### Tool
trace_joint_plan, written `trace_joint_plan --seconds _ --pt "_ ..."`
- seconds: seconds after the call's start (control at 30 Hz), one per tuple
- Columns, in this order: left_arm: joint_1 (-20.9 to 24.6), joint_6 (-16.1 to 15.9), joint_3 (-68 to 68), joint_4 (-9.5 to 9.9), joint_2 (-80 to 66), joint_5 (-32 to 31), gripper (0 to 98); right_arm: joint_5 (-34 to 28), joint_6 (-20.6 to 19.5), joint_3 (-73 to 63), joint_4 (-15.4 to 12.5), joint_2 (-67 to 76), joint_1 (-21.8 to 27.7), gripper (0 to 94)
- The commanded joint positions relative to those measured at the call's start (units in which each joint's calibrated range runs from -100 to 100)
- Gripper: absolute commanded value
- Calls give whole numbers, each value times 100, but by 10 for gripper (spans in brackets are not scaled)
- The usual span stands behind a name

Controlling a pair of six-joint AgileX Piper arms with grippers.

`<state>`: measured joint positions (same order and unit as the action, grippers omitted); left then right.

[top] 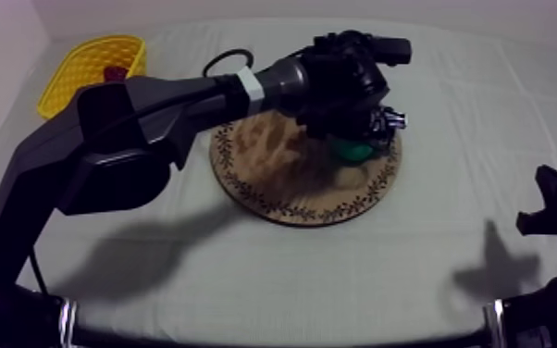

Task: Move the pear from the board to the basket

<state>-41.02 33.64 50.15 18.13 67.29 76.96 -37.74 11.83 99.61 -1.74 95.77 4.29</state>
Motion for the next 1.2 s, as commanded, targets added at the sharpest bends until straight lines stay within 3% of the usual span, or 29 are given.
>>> trace_joint_plan --seconds 0.0,0.2,0.77,1.17 --pt "-27 22 -54 70 -25 -26 627 0 1 5 1 -1 -1 5" --pt "-47 4 -319 65 -196 -13 526 0 1 5 1 -1 -1 5" --pt "352 -159 -1411 -62 -1768 3 547 0 1 5 1 -1 -1 5" --pt "1110 -653 -3607 -202 -4049 -40 571 0 0 5 1 -1 -1 5"
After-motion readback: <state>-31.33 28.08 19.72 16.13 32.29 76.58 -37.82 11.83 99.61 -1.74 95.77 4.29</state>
